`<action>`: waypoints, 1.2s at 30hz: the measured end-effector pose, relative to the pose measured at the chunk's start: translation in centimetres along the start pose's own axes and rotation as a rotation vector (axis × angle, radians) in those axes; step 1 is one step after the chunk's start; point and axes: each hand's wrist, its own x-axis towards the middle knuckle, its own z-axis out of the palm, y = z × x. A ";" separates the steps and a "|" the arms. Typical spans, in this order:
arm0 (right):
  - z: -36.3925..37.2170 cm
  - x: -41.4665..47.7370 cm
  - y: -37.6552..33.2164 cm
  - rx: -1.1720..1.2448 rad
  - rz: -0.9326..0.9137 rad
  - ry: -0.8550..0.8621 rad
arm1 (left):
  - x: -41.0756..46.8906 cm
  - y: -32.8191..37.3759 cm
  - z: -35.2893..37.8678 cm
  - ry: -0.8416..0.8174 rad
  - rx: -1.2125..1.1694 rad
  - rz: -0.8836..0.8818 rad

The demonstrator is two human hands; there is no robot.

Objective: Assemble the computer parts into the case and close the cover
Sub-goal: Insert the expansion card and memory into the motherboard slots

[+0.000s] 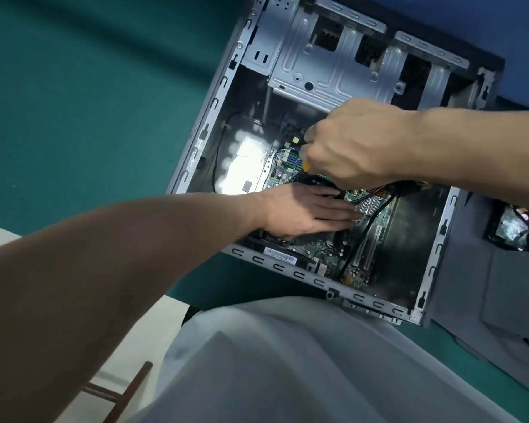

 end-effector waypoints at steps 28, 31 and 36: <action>-0.2 2.2 1.2 0.723 0.511 -0.332 | -0.1 -0.1 0.5 -0.009 -0.013 0.010; -0.9 1.3 1.2 0.177 0.157 -0.169 | -0.1 -0.3 0.1 0.013 -0.020 0.009; -0.1 1.5 0.0 -0.012 0.059 -0.061 | -0.2 -0.1 0.2 0.018 -0.065 0.005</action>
